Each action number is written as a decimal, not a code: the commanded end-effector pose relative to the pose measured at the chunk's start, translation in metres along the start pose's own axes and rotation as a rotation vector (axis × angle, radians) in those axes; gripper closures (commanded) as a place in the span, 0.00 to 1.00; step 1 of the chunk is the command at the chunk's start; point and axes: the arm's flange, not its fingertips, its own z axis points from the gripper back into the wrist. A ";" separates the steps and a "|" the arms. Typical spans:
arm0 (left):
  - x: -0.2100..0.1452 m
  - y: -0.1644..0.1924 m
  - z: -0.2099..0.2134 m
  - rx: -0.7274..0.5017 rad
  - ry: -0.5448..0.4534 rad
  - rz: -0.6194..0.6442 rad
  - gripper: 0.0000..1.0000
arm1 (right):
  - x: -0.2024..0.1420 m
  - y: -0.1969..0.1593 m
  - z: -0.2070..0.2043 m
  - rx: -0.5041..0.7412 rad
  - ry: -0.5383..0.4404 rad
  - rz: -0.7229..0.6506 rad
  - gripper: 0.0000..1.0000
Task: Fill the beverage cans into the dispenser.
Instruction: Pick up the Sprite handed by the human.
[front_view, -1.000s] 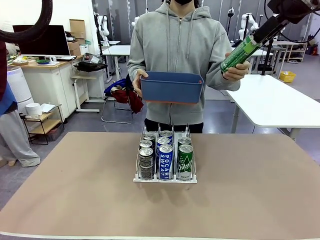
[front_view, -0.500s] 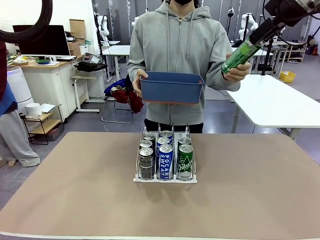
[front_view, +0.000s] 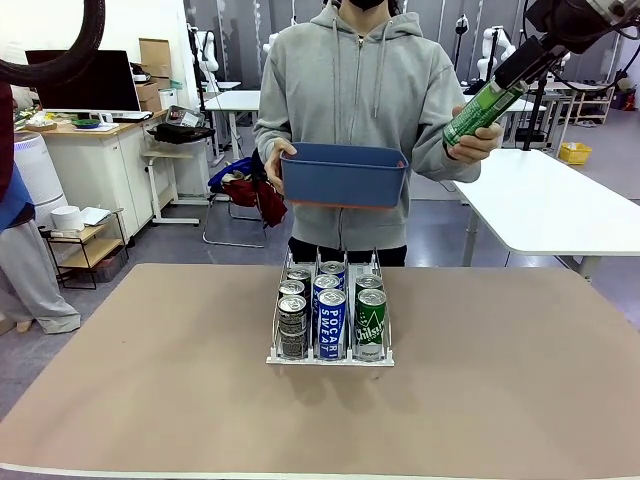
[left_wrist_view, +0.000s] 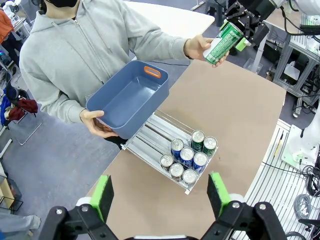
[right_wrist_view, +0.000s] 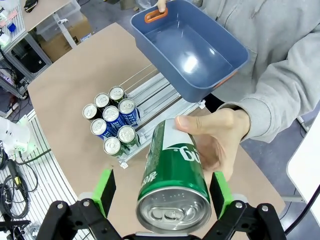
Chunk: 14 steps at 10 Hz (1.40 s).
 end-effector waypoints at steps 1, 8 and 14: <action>-0.004 -0.001 0.001 -0.010 -0.003 0.002 0.00 | 0.000 0.000 -0.001 0.001 0.001 -0.001 0.00; -0.004 -0.001 0.001 -0.010 -0.003 0.002 0.00 | 0.000 -0.003 -0.003 -0.065 0.037 -0.063 1.00; -0.004 -0.001 0.001 -0.010 -0.003 0.002 0.00 | -0.002 -0.002 0.000 -0.035 0.032 -0.042 1.00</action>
